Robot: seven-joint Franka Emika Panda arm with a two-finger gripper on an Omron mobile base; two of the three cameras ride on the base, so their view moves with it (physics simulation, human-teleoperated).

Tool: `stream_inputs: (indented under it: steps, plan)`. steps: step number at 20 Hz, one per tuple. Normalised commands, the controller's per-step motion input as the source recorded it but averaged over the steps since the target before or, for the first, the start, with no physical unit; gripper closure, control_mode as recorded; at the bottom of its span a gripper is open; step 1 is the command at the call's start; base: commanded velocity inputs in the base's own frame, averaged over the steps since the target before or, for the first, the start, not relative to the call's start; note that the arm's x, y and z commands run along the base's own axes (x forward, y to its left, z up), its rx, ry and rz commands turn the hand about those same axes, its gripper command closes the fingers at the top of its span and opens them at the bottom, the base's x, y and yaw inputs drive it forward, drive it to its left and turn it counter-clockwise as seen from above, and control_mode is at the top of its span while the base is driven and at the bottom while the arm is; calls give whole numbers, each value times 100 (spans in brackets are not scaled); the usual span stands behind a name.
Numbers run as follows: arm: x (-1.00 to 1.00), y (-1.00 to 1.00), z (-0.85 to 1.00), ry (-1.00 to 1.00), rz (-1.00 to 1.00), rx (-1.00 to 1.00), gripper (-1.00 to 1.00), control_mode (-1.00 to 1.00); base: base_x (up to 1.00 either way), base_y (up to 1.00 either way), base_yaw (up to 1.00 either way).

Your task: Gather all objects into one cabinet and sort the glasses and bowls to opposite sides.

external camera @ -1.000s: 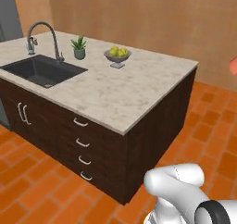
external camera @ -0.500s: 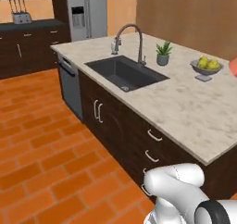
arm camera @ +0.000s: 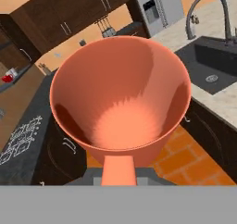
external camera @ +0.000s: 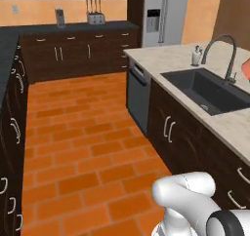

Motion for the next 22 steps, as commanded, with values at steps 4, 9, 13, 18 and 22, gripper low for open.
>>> stream_inputs:
  steps: [4, 9, 13, 18, 22]
  plan:
    - [0, 0, 0, 0, 0, 0, 100, 100, 100, 55, 17]
    - [0, 0, 0, 0, 0, 0, 100, 100, 100, 62, 23]
    - [0, 0, 0, 0, 0, 0, 100, 100, 100, 21, 25]
    - [0, 0, 0, 0, 0, 0, 100, 100, 100, 1, 19]
    - [0, 0, 0, 0, 0, 0, 100, 100, 100, 0, 12]
